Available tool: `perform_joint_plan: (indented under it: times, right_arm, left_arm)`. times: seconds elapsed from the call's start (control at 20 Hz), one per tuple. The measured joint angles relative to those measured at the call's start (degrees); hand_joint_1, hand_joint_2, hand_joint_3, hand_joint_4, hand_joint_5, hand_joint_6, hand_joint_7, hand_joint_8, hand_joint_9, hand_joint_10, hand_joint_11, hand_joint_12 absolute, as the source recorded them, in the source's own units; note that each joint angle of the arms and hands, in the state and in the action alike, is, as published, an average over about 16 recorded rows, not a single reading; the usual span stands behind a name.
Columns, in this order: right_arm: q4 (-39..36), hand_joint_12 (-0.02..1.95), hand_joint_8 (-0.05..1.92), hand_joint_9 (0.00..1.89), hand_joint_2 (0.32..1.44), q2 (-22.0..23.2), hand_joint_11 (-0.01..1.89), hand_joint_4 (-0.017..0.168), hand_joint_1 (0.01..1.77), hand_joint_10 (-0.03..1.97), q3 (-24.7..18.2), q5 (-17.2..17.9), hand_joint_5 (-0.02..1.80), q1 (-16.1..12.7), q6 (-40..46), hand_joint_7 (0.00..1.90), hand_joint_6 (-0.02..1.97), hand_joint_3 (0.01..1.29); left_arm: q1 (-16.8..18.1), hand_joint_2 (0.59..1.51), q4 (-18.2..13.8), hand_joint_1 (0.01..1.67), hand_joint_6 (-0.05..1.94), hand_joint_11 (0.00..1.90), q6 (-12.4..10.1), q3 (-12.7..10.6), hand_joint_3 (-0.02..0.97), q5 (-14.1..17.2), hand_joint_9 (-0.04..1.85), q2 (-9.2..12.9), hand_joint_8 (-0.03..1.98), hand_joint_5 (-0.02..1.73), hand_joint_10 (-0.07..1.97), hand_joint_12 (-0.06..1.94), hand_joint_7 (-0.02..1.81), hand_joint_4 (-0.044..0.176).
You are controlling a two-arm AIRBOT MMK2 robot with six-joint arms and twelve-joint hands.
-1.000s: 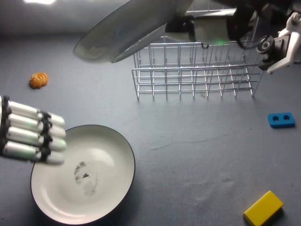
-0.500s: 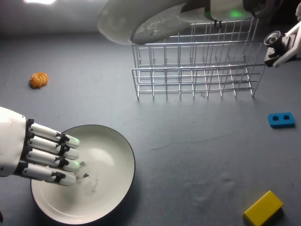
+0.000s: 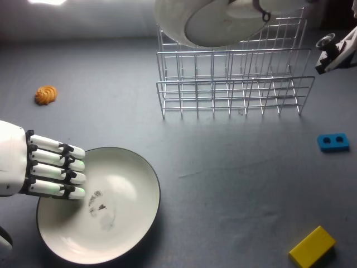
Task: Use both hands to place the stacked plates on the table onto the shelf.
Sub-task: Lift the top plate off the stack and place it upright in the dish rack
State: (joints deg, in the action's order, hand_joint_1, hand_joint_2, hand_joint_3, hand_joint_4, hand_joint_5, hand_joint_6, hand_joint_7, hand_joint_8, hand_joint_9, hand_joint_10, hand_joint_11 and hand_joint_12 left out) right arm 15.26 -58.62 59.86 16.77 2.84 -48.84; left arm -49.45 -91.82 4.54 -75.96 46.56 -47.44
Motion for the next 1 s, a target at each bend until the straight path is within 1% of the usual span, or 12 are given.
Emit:
perform_joint_plan:
  times: [0.25, 0.4, 0.6, 0.75, 1.0]
  right_arm:
    - [2.0, 1.42, 1.03, 0.88, 1.05, -1.4, 0.72, -0.003, 1.34, 1.24, 2.9, -0.7, 0.75, 0.8, 0.2, 0.95, 1.22, 0.01]
    - [2.8, 1.41, 1.03, 0.88, 1.05, -2.3, 0.72, -0.003, 1.34, 1.24, 4.5, -0.7, 0.74, 1.6, 0.1, 0.94, 1.23, 0.01]
    - [3.8, 1.41, 1.04, 0.87, 1.05, -3.4, 0.72, -0.004, 1.34, 1.3, 6.5, -0.6, 0.72, 2.9, 0.1, 0.93, 1.23, 0.01]
    - [4.4, 1.41, 1.04, 0.88, 1.05, -4.3, 0.72, -0.005, 1.34, 1.25, 7.8, -0.3, 0.72, 4.0, 0.1, 0.93, 1.23, 0.01]
    - [5.3, 1.4, 1.02, 0.88, 1.06, -5.8, 0.72, -0.007, 1.33, 1.25, 9.9, 0.6, 0.71, 6.1, 0.2, 0.93, 1.22, 0.01]
  left_arm:
    - [-3.7, 1.173, 5.1, 0.02, -0.01, 0.01, -1.3, 0.6, 0.009, -2.8, 0.02, 0.3, 0.0, 0.01, 0.01, -0.03, 0.03, -0.006]
    - [-5.8, 1.171, 8.2, 0.02, -0.02, 0.01, -2.0, 1.1, 0.009, -3.7, 0.02, 0.5, 0.0, 0.0, 0.01, -0.03, 0.03, -0.007]
    - [-8.0, 1.171, 11.7, 0.02, -0.02, 0.01, -2.6, 1.9, 0.008, -4.6, 0.02, 0.8, 0.0, -0.01, 0.01, -0.03, 0.03, -0.01]
    - [-8.9, 1.17, 13.4, 0.02, -0.02, 0.01, -2.8, 2.4, 0.008, -5.1, 0.02, 1.0, 0.0, -0.01, 0.01, -0.03, 0.03, -0.01]
    - [-9.4, 1.17, 14.3, 0.02, -0.02, 0.01, -2.9, 3.0, 0.008, -5.5, 0.02, 1.1, 0.0, -0.01, 0.01, -0.03, 0.03, -0.01]
